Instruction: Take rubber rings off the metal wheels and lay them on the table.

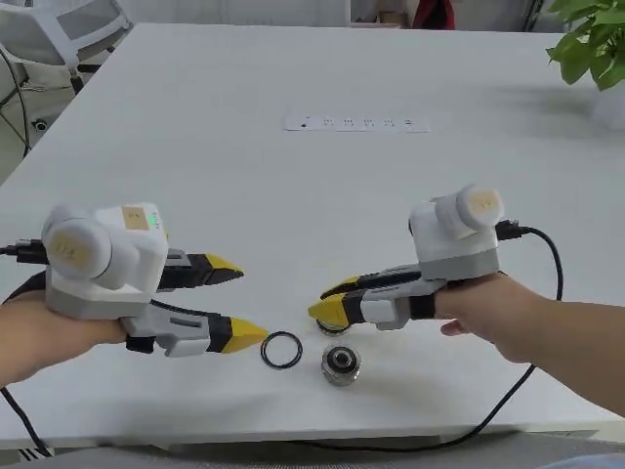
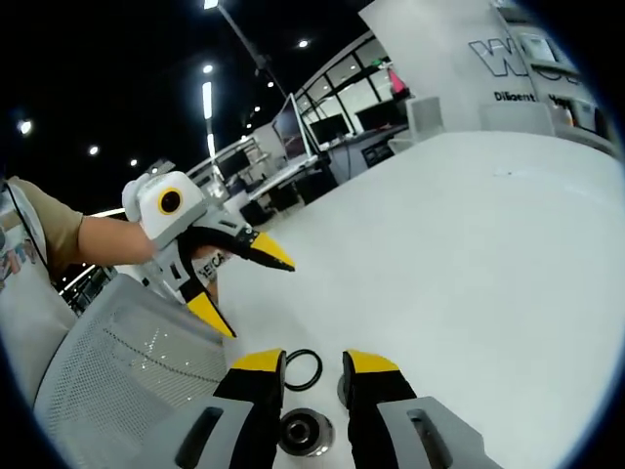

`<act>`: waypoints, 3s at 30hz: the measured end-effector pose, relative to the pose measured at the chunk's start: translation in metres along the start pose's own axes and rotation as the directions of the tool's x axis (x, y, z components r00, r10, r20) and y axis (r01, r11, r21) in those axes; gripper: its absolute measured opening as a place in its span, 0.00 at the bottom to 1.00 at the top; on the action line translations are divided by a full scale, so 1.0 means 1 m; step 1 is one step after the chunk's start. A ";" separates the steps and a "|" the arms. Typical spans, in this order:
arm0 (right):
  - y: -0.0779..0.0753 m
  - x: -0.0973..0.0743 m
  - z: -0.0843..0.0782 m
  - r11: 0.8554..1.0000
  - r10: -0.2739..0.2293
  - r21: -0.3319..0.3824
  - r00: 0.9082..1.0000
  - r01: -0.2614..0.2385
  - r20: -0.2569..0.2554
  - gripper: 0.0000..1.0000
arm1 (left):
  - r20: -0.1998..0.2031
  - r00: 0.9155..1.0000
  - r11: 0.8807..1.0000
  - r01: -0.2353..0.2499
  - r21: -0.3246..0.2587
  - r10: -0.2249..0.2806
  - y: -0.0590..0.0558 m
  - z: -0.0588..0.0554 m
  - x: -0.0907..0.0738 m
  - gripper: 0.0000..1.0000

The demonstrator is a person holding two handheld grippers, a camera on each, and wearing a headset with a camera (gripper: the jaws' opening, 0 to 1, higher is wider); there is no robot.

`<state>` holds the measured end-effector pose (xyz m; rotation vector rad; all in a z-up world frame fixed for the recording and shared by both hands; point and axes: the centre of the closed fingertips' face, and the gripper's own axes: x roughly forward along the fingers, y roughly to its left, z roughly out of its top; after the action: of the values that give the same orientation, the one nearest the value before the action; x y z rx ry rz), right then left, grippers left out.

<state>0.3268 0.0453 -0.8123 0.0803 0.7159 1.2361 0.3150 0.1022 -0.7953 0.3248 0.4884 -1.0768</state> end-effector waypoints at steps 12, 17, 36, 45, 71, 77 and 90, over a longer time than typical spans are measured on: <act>-0.015 -0.020 -0.001 0.999 -0.048 -0.025 0.998 0.048 0.030 0.26 | -0.001 1.000 1.000 0.007 0.011 -0.007 0.001 0.011 0.013 0.50; -0.017 -0.023 -0.004 0.998 -0.058 -0.038 0.998 0.059 0.027 0.26 | -0.006 1.000 1.000 0.010 0.014 -0.010 0.000 0.013 0.018 0.50; -0.023 -0.039 -0.010 0.994 -0.087 -0.066 0.996 0.088 0.019 0.27 | -0.026 1.000 0.999 0.006 0.032 -0.005 0.002 0.022 0.028 0.49; -0.028 -0.040 -0.015 0.992 -0.091 -0.082 0.996 0.093 0.020 0.28 | -0.027 1.000 1.000 0.007 0.027 -0.006 0.003 0.022 0.033 0.48; -0.038 -0.027 -0.031 0.977 -0.092 -0.195 0.995 0.085 -0.025 0.27 | -0.051 0.998 0.999 0.042 0.026 -0.040 -0.003 0.016 0.054 0.41; -0.034 -0.020 -0.033 0.971 -0.076 -0.231 0.996 0.062 -0.051 0.26 | -0.065 0.997 0.998 0.051 0.033 -0.049 -0.002 0.011 0.059 0.39; -0.036 -0.016 -0.041 0.968 -0.079 -0.244 0.994 0.057 -0.080 0.26 | -0.091 0.994 0.997 0.068 0.030 -0.065 -0.007 0.006 0.074 0.34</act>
<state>0.3328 0.0057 -0.8523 -0.2001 0.6353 1.2576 0.3387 0.0400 -0.8299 0.3900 0.5654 -1.1393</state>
